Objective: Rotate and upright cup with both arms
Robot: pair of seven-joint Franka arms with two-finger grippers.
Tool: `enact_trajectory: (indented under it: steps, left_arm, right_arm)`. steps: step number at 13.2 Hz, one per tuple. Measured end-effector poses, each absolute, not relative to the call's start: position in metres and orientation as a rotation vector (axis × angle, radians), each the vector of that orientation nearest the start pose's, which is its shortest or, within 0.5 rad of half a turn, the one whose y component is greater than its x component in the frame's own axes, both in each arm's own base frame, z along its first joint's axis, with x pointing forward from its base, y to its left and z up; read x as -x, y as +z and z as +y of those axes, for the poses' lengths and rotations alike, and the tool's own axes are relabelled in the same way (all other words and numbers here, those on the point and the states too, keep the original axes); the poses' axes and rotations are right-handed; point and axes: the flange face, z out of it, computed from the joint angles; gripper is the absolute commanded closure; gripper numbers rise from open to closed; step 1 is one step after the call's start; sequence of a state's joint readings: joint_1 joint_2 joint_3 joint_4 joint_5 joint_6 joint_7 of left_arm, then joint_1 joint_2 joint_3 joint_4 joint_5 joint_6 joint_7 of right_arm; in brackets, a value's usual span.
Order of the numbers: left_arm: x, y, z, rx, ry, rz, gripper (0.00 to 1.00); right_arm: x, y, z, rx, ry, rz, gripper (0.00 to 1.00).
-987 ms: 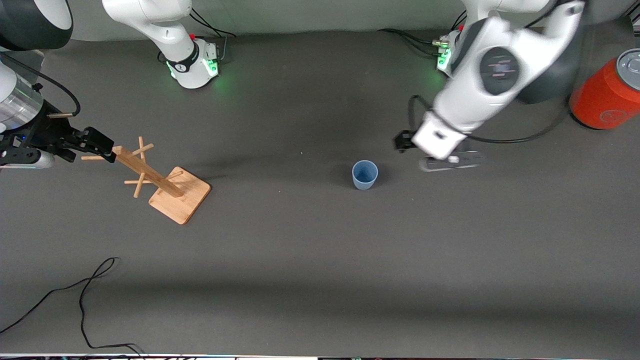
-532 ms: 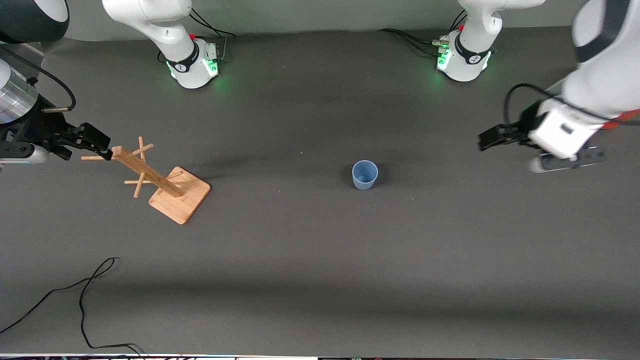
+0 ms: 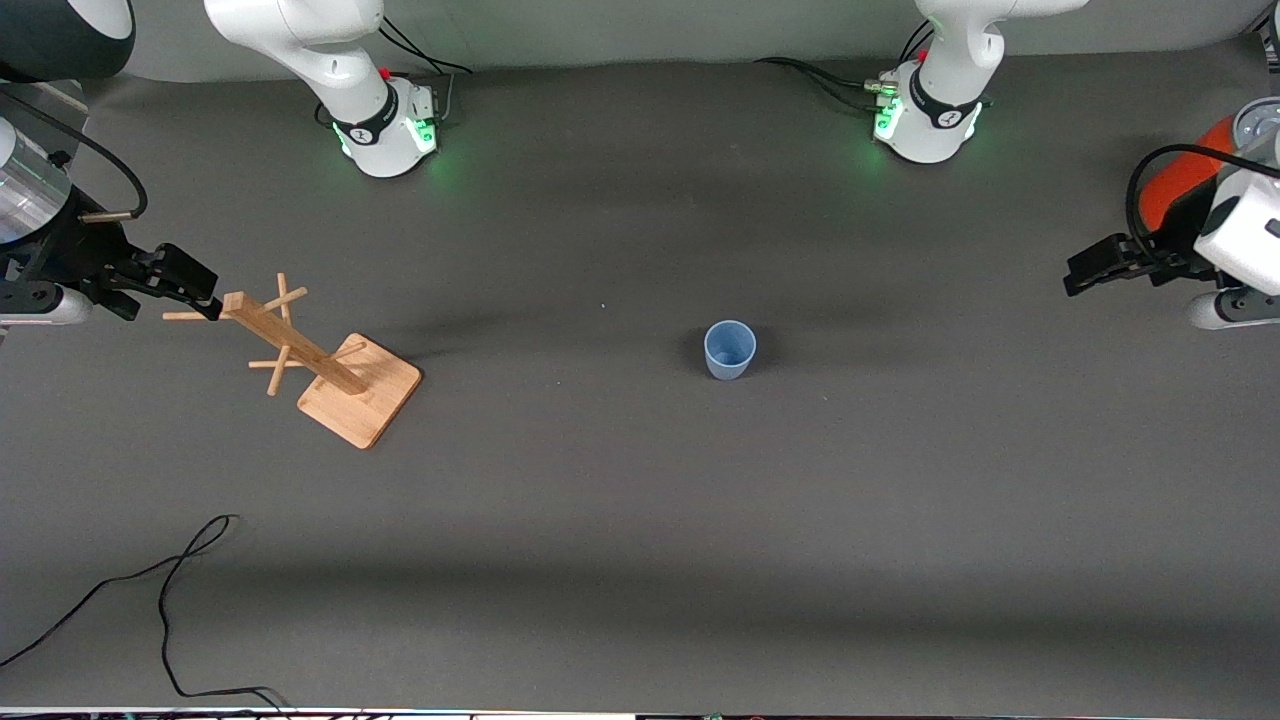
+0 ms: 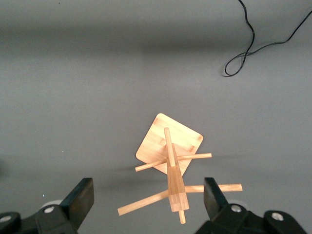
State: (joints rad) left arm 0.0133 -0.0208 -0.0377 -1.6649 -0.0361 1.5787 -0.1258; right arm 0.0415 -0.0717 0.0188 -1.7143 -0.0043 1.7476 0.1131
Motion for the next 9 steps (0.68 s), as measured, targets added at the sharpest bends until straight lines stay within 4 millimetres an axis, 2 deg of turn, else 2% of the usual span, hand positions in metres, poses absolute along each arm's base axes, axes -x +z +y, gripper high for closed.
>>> enact_trajectory:
  steps: [5,9]
  left_arm:
    - [-0.544,0.6009,-0.0147,3.153,0.075,-0.023,0.0]
    - [-0.5442,0.6016,-0.013,3.153,0.072,-0.009,0.0]
  right_arm:
    - [-0.5463,0.6122,0.0334,3.136,-0.166,0.012,0.0]
    - [-0.5445,0.6136,0.0399,3.137,-0.15,-0.012,0.0]
